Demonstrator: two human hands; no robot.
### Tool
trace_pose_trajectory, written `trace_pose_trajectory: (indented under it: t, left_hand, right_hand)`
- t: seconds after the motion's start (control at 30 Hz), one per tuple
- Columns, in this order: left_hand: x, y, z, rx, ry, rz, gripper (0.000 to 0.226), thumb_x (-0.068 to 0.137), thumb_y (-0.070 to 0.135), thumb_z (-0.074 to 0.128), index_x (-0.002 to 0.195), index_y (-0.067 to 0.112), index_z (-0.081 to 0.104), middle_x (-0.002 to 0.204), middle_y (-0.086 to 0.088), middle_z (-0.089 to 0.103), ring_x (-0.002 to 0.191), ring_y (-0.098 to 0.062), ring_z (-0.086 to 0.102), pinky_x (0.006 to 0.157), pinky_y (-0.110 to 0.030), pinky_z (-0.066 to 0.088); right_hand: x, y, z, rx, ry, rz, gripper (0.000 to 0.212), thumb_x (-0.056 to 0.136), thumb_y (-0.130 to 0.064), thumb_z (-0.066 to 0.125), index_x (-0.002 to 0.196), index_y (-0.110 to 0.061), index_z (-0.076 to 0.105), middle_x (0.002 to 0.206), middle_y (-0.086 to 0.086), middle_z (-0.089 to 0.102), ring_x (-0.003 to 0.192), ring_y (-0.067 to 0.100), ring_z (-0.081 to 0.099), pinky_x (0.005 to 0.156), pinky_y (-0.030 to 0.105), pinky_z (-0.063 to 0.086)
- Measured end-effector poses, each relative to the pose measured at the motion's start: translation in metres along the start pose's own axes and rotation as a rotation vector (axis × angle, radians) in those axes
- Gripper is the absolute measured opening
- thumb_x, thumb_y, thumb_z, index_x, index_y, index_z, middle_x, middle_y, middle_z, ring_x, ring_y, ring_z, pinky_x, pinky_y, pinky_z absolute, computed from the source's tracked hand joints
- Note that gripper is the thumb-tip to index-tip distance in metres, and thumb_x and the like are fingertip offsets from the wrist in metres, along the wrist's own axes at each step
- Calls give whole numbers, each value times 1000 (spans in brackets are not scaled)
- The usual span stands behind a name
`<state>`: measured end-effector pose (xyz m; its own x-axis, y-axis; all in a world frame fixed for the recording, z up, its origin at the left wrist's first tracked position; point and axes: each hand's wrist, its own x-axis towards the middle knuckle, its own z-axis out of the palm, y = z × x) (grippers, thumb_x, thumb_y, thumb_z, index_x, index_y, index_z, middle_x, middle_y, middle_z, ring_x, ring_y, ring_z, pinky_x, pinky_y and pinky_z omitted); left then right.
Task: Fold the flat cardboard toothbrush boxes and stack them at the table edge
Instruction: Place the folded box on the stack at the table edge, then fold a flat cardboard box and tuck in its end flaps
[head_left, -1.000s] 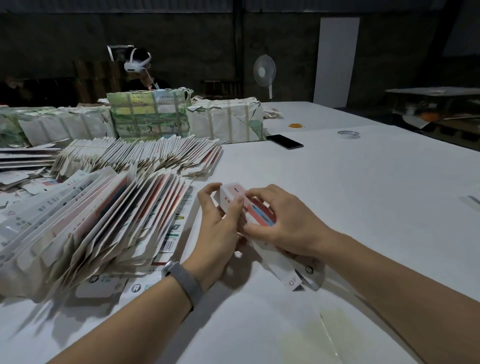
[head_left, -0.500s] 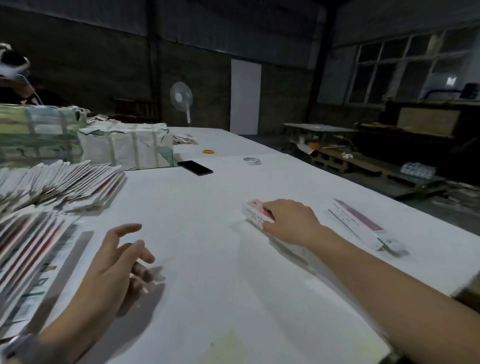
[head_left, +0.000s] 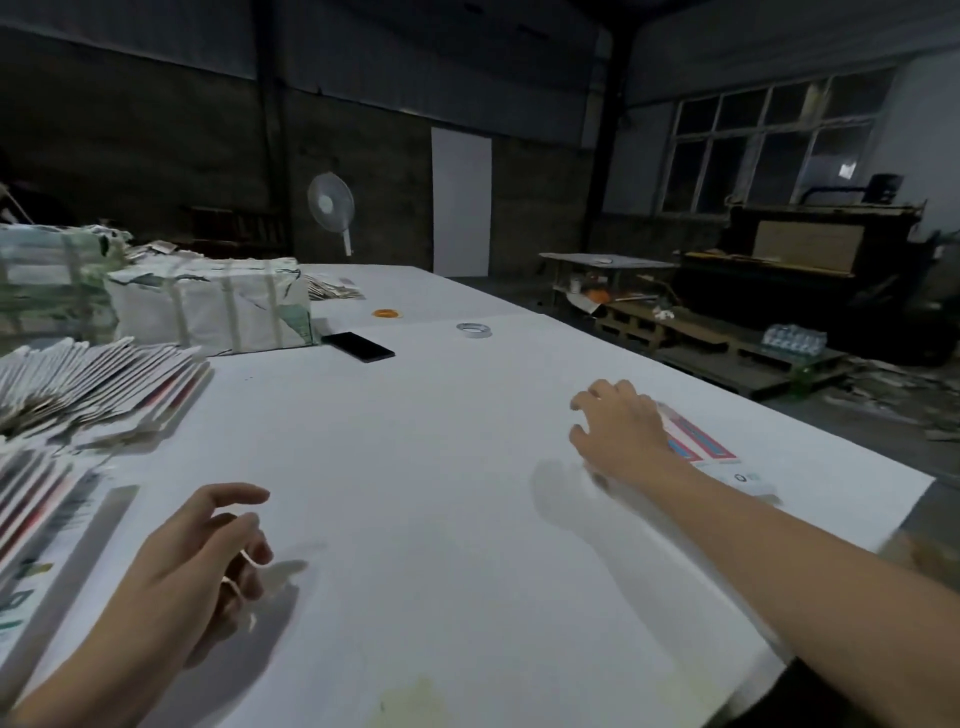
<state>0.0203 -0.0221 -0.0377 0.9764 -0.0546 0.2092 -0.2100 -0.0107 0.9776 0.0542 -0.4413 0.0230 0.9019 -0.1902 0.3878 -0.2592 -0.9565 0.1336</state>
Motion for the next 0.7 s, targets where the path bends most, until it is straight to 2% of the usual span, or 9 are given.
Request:
trace_pose_trajectory:
  t: [0.1, 0.2, 0.3, 0.4, 0.5, 0.6, 0.7]
  left_hand:
    - [-1, 3, 1, 22, 4, -10, 23, 99, 16, 54, 101, 32, 70, 64, -13, 60, 41, -21, 40, 49, -22, 30]
    - [-4, 6, 5, 30, 21, -12, 27, 98, 13, 52, 99, 33, 69, 62, -11, 61, 38, -20, 40, 47, -19, 30]
    - [-5, 11, 10, 38, 35, 27, 36, 99, 6, 51, 91, 37, 69, 66, -4, 63, 44, -23, 51, 43, -25, 36]
    - [-7, 17, 12, 127, 93, 95, 36, 100, 3, 51, 90, 36, 62, 69, -3, 65, 51, -18, 60, 41, -31, 44]
    - [-12, 17, 3, 448, 176, 213, 23, 98, 11, 53, 99, 34, 53, 67, 4, 67, 55, -11, 63, 51, -28, 47]
    - [-17, 22, -9, 982, 142, 313, 20, 95, 24, 50, 113, 33, 52, 74, 7, 66, 70, -16, 63, 55, -34, 37]
    - [-12, 36, -19, 1400, 164, 317, 16, 93, 26, 49, 108, 30, 48, 92, 5, 67, 83, -24, 65, 52, -31, 25]
  right_hand:
    - [-9, -65, -21, 347, 24, -90, 31, 95, -36, 50, 123, -28, 62, 129, -5, 57, 122, 20, 47, 92, 35, 41]
    - [-27, -138, -42, 615, -15, -191, 27, 93, -35, 54, 117, -29, 65, 118, -7, 63, 113, 17, 55, 89, 33, 44]
    - [-53, -206, -56, 802, -72, -328, 25, 89, -38, 55, 110, -31, 67, 106, -10, 67, 101, 16, 61, 88, 34, 48]
    - [-73, -257, -67, 941, -83, -387, 32, 81, -39, 45, 101, -31, 69, 93, -8, 72, 90, 17, 65, 81, 34, 51]
    - [-81, -283, -59, 1155, -70, -331, 24, 83, -29, 48, 92, -27, 70, 79, -6, 70, 80, 18, 64, 76, 35, 51]
    - [-84, -284, -38, 1328, -74, -208, 20, 86, -14, 53, 91, -23, 71, 71, -10, 67, 73, 15, 62, 75, 41, 54]
    - [-81, -284, -34, 1333, -91, -216, 22, 76, -23, 48, 81, -32, 67, 64, -20, 63, 68, 9, 59, 74, 40, 55]
